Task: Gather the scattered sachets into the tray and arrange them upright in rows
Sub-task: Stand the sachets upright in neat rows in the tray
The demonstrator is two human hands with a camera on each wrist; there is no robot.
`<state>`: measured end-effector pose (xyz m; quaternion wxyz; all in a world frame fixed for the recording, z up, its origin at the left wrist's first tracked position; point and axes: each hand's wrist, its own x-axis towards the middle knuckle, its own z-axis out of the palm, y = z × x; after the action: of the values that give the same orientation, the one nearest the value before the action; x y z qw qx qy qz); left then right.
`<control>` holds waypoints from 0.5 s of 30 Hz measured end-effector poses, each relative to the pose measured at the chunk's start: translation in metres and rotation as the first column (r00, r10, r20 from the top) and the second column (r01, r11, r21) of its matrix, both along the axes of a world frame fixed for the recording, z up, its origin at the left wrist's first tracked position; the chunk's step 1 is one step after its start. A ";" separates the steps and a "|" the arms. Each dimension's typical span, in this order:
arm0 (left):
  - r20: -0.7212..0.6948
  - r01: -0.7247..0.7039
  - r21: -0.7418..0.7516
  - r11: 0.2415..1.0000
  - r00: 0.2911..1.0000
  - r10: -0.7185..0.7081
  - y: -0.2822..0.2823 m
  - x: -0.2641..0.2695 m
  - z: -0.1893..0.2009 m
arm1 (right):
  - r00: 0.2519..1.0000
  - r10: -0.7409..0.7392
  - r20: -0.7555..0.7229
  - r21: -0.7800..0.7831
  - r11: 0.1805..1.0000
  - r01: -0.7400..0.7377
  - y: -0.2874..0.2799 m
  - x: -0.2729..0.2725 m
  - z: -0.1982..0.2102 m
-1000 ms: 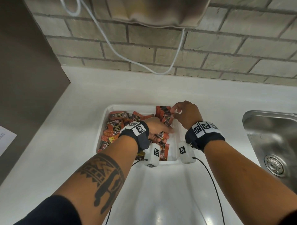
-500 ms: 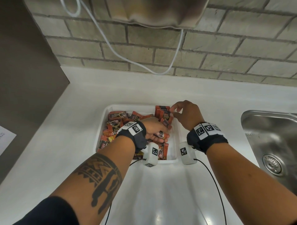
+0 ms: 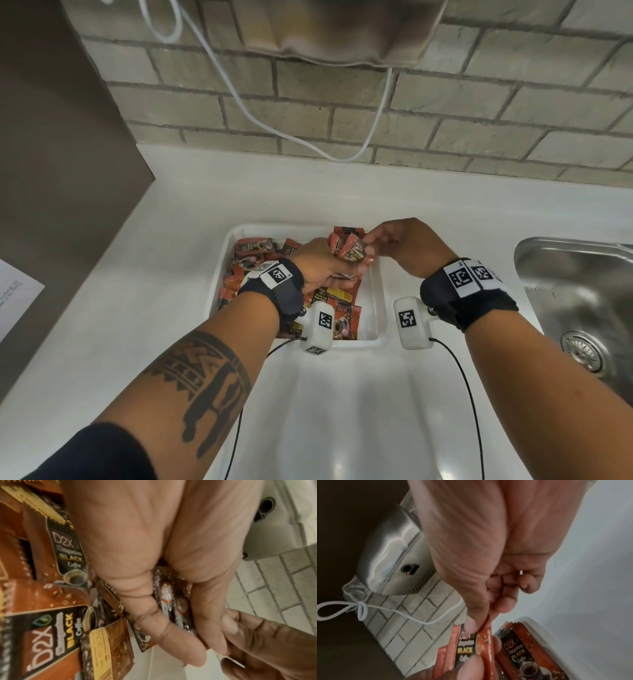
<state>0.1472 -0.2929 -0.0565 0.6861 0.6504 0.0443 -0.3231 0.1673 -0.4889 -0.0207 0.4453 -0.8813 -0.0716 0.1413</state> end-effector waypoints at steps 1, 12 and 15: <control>-0.009 -0.004 0.031 1.000 1.000 0.004 0.001 0.000 0.001 | 0.999 -0.030 0.024 0.001 1.000 0.030 -0.001 0.001 0.002; -0.192 0.142 0.347 0.927 0.978 -0.078 0.000 -0.008 0.005 | 0.963 -0.001 0.270 -0.346 0.933 0.098 -0.002 0.006 0.000; -0.148 0.220 0.415 0.883 0.974 -0.173 -0.004 -0.009 -0.002 | 0.964 0.006 0.266 -0.358 0.929 0.093 0.003 0.006 -0.006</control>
<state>0.1382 -0.2969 -0.0580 0.4868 0.7679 0.0847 -0.4076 0.1730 -0.4863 -0.0270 0.2625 -0.9611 -0.0825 0.0240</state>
